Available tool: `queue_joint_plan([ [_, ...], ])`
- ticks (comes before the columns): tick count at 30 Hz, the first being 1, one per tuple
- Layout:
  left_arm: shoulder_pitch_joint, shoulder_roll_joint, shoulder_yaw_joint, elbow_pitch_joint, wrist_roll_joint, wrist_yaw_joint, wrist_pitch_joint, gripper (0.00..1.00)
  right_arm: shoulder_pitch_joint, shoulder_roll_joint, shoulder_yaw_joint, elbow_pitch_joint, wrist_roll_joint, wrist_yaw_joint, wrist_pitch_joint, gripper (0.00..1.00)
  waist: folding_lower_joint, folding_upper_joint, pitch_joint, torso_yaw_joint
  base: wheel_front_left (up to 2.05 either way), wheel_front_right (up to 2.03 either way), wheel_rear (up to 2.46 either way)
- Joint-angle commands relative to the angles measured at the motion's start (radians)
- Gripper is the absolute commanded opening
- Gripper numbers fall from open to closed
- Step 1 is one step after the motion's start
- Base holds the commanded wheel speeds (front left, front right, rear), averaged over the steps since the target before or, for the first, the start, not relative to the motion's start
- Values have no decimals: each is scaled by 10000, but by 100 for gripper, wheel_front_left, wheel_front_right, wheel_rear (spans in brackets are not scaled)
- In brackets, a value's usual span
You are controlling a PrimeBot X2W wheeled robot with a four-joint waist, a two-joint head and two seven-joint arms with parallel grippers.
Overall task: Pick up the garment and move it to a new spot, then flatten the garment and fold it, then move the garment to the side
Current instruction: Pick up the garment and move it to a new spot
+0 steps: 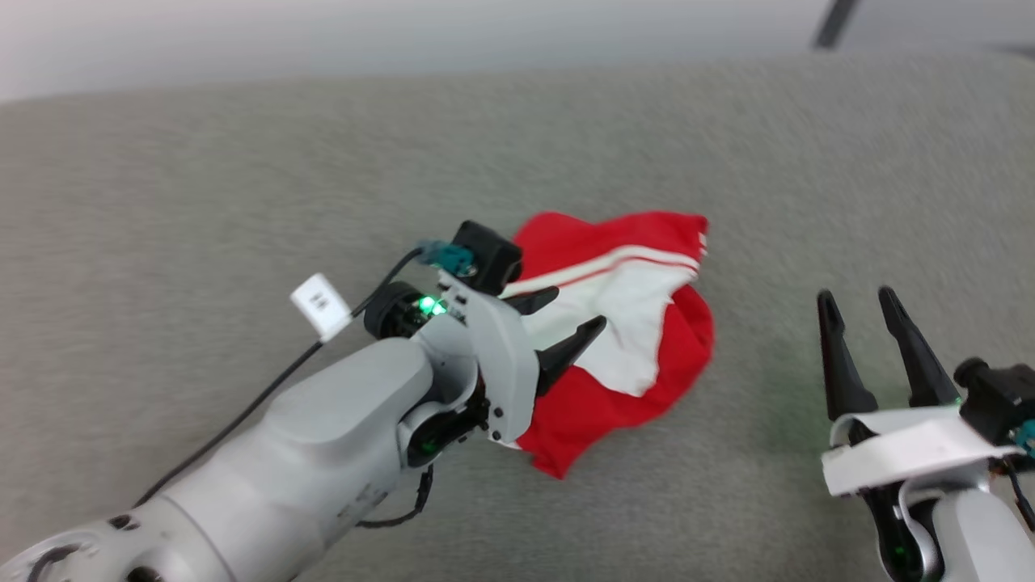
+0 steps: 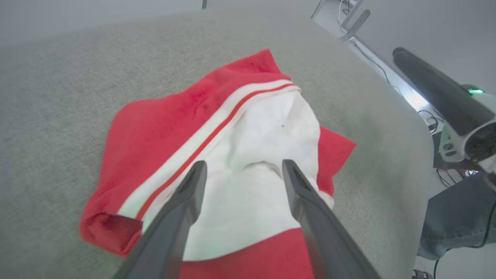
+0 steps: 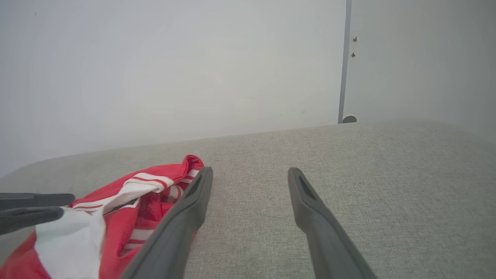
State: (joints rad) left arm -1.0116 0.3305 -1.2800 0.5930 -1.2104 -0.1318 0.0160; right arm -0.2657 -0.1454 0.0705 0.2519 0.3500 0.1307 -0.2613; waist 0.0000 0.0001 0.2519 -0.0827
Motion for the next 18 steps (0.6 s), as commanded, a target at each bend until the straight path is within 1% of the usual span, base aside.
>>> queue_joint_plan([
  [1, 218, 133, 3, -171, -199, 29, -233, 100, 279, -105, 2, 62, -59, 1, 8, 100, 0, -1, -1324, 1316, 0, 0, 0],
  [4, 395, 466, 47, -529, -567, 29, -694, 100, 463, -240, -125, 108, -27, 1, 67, 100, 0, -1, -1635, 1630, 0, 0, 0],
  [8, 857, 1021, 132, -620, -911, 28, -1335, 100, 781, -401, -165, 137, -73, 2, 198, 100, 0, -1, -1965, 1863, 0, 0, 0],
  [12, 1629, 1341, 234, -144, -1234, 29, -1990, 100, 1219, -585, -393, 133, -108, 1, 309, 100, 0, -1, -2251, 2158, 0, 0, 0],
  [14, 2083, 1390, 337, 41, -1405, 28, -2281, 100, 1426, -666, -542, 66, -112, 1, 369, 100, 0, -1, -2347, 2278, 0, 0, 0],
  [18, 2901, 1669, 526, 414, -1320, 29, -2686, 100, 1933, -744, -941, -140, -141, 1, 515, 100, 0, -1, -2494, 2507, 0, 0, 0],
])
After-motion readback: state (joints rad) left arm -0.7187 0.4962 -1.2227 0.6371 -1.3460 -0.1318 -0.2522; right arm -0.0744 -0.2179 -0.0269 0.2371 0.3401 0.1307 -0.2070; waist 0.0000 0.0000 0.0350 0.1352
